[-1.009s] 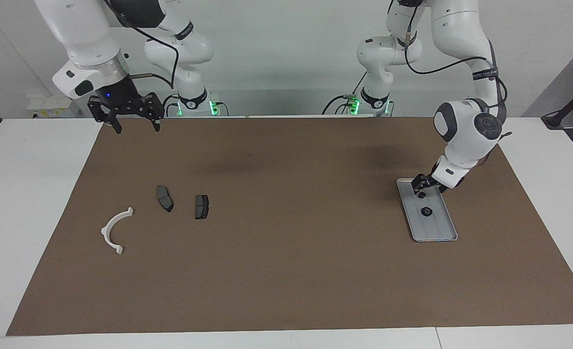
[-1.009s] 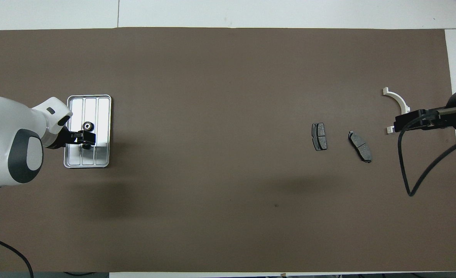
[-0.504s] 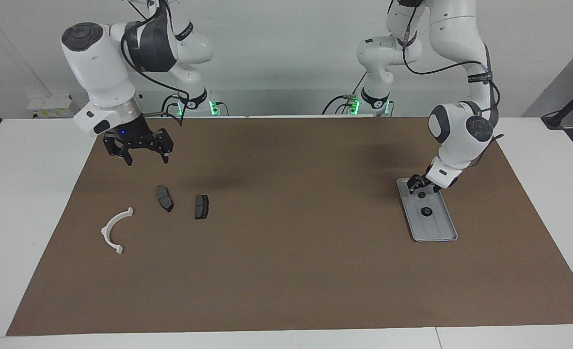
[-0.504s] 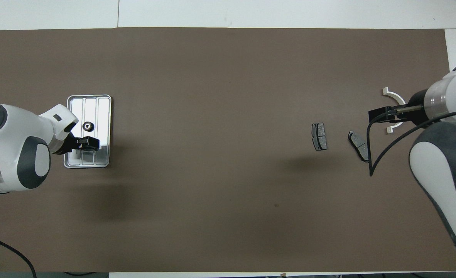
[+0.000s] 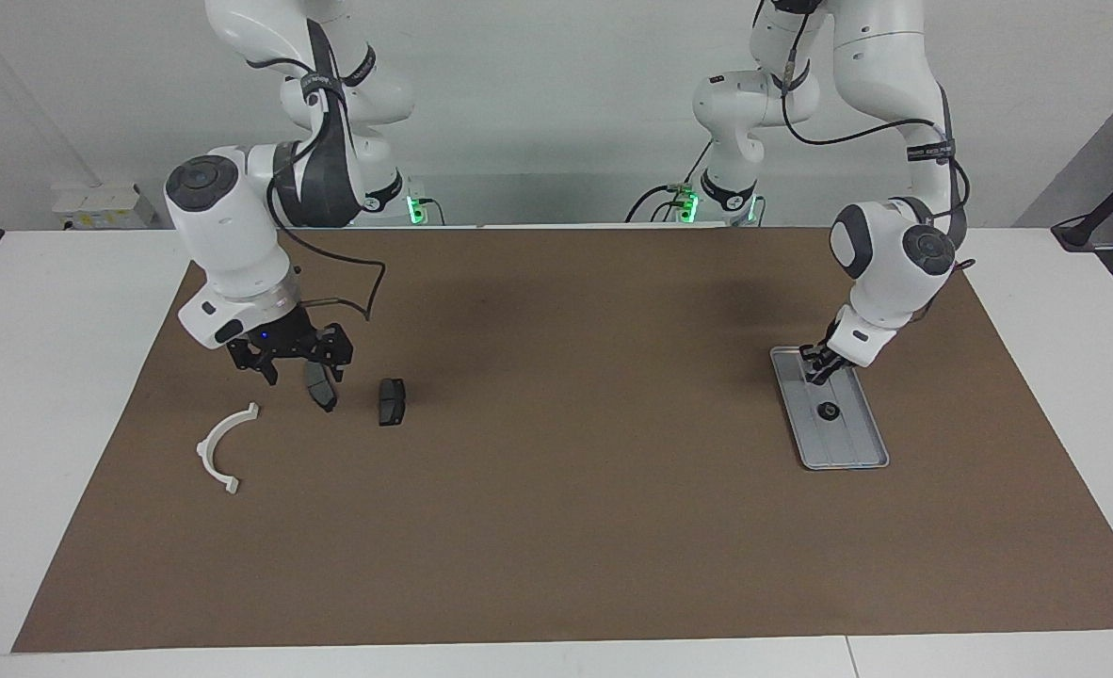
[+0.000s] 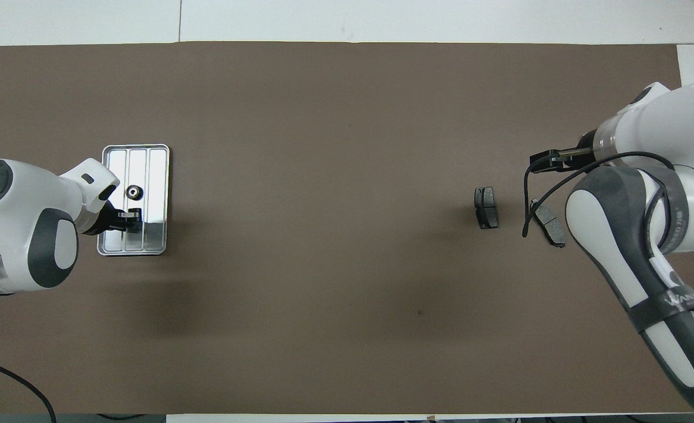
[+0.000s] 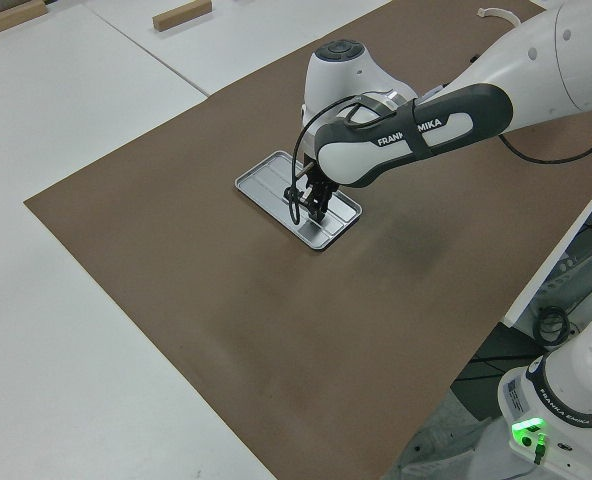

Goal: Place bearing gear from tray to pile

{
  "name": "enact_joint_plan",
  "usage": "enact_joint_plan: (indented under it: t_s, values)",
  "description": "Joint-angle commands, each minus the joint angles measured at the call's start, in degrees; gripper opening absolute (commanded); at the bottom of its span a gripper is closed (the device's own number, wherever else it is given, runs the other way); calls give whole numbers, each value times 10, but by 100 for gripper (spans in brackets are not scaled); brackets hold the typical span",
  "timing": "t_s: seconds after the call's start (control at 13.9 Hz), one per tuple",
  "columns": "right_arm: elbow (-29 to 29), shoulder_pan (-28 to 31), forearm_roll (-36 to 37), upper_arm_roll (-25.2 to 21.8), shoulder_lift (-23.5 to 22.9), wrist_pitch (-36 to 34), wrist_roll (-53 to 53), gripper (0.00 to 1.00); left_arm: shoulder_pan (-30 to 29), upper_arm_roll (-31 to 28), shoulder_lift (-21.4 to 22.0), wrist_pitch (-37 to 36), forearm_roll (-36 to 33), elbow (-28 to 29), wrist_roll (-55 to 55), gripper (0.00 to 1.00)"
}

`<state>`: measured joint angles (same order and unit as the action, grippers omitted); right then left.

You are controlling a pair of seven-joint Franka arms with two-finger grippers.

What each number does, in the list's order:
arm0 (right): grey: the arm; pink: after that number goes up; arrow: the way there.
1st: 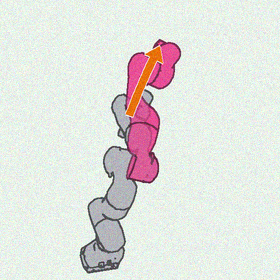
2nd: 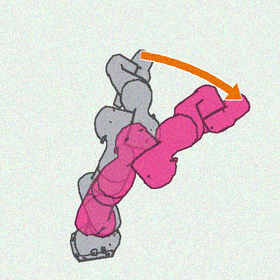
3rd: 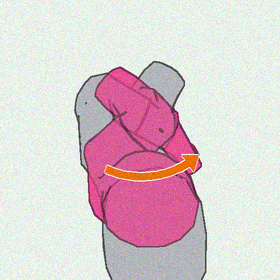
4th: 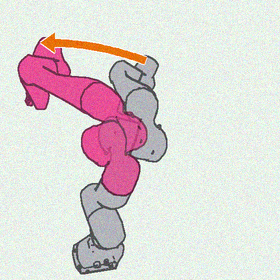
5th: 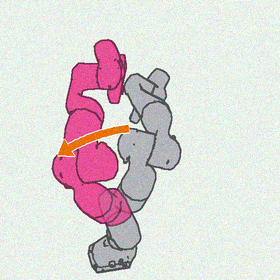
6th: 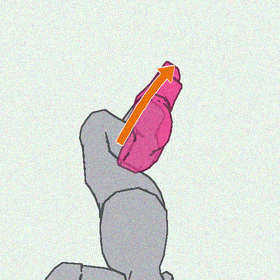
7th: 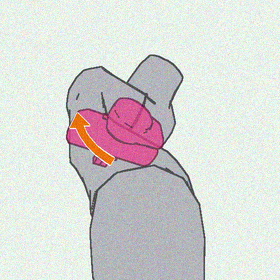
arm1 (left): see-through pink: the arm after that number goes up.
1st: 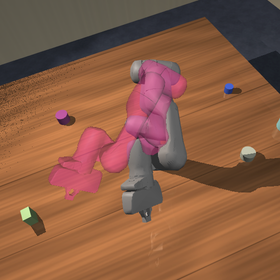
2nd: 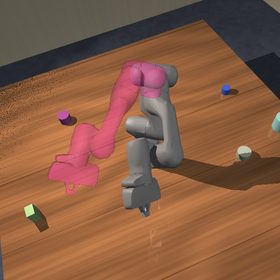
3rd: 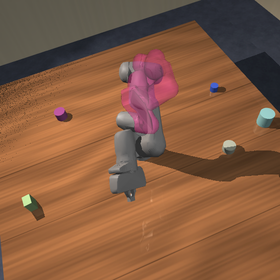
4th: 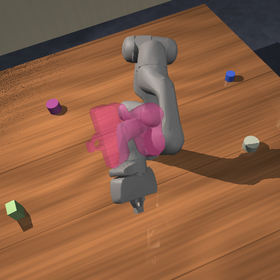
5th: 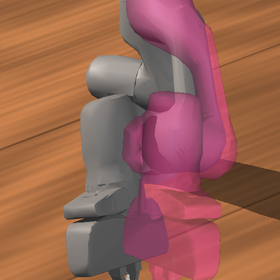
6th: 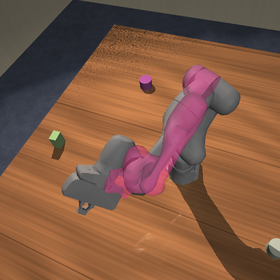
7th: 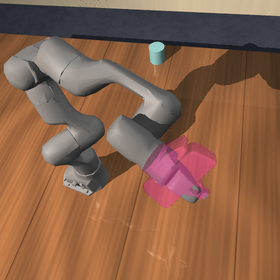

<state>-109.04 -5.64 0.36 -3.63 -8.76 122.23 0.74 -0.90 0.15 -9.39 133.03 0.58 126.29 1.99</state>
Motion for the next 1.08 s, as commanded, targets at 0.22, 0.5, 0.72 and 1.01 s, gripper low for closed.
enact_joint_plan:
  t_s: [0.22,0.5,0.72,1.01]
  values:
    - [0,1,-16,0,1,7,2,100,15,-1,-2,-139,8,-114,28,0]
    - [0,3,-16,0,1,6,0,100,118,0,-12,-269,12,-246,190,0]
    - [0,6,-16,0,1,6,-2,100,235,0,-13,-221,19,-243,383,0]
    - [0,7,-16,0,1,6,-2,100,359,-1,-52,-118,18,-204,544,0]
